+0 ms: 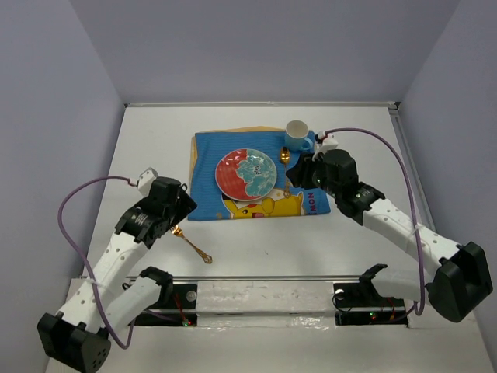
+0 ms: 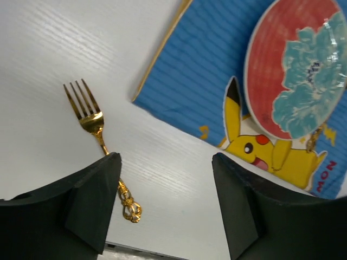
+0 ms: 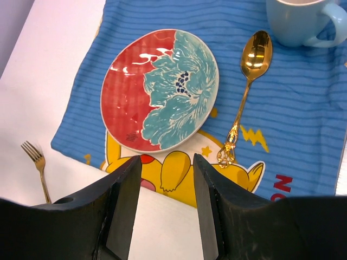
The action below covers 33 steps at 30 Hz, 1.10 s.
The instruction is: Set the dinner table for one person
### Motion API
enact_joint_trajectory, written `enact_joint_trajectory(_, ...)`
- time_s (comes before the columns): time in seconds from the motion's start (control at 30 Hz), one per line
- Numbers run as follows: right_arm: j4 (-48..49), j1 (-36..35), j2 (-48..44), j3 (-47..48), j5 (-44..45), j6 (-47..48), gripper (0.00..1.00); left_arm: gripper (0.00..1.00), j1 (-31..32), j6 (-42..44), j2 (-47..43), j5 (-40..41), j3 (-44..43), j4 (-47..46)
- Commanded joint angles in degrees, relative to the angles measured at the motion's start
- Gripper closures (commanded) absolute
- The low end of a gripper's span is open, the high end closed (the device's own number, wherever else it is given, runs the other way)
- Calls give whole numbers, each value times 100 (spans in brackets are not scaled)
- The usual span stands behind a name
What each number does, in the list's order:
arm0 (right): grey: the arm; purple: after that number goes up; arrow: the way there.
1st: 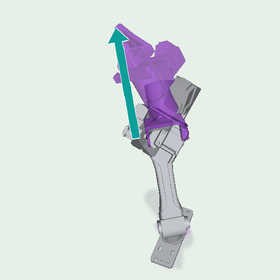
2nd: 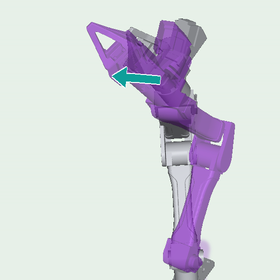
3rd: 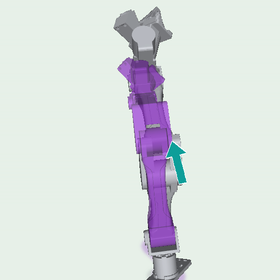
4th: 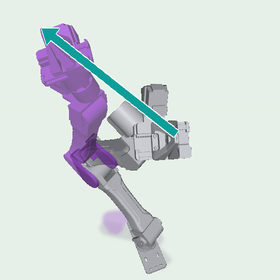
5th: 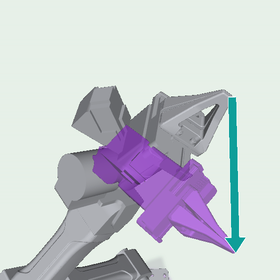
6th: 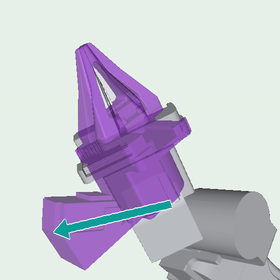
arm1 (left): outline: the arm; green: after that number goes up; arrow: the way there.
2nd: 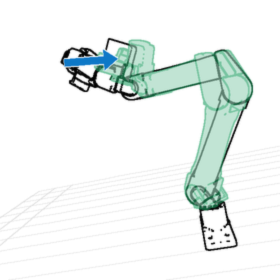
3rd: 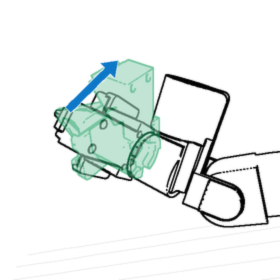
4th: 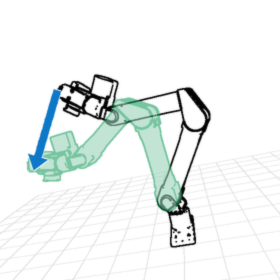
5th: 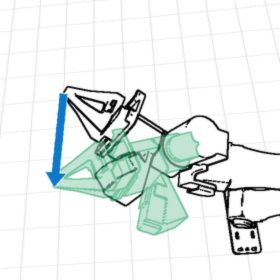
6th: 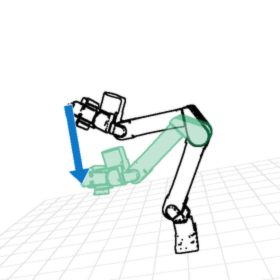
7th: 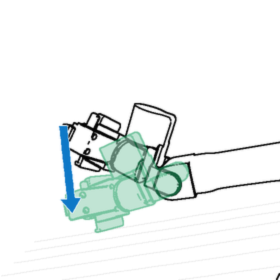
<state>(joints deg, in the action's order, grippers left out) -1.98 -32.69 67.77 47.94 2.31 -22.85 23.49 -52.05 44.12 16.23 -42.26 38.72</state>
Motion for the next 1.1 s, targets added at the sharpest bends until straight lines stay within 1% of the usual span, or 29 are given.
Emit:
enact_joint_trajectory(0.0,-136,-18,-413,128,-11,219,51,25,-195,-296,491,-435,-178,847)
enact_joint_trajectory(0.03,-145,-18,-483,93,24,246,51,25,-213,-358,562,-489,-177,883)
enact_joint_trajectory(0.1,-171,-18,-616,31,112,272,51,26,-222,-437,729,-585,146,857)
enact_joint_trajectory(0.13,-180,-18,-711,-4,164,290,51,28,-230,-611,773,-629,313,778)
enact_joint_trajectory(0.17,-198,-18,-756,-4,174,299,51,32,-222,-578,843,-830,576,603)
enact_joint_trajectory(0.3,-241,-18,-923,-4,112,299,51,30,-222,-736,1063,-999,772,373)
enact_joint_trajectory(0.37,-250,-18,-1080,-22,121,281,51,25,-222,-727,1134,-946,790,338)
enact_joint_trajectory(0.6,-330,-18,-1801,-92,262,299,51,25,-99,-666,1564,-568,614,303)
enact_joint_trajectory(0.77,-400,-18,-2293,-101,244,273,51,36,-63,-683,1845,-323,500,303)
enact_joint_trajectory(0.83,-435,-18,-2452,-110,279,272,51,39,-37,-666,1925,-235,473,268)
enact_joint_trajectory(0.87,-435,-18,-2540,-118,314,272,51,43,-28,-631,1995,-173,473,215)
enact_joint_trajectory(0.97,-461,-18,-2830,-162,472,308,50,47,-19,-657,2135,-330,604,-4)
enact_joint_trajectory(1.07,-514,-18,-2936,-163,569,325,50,49,-19,-736,2232,-471,789,-259)
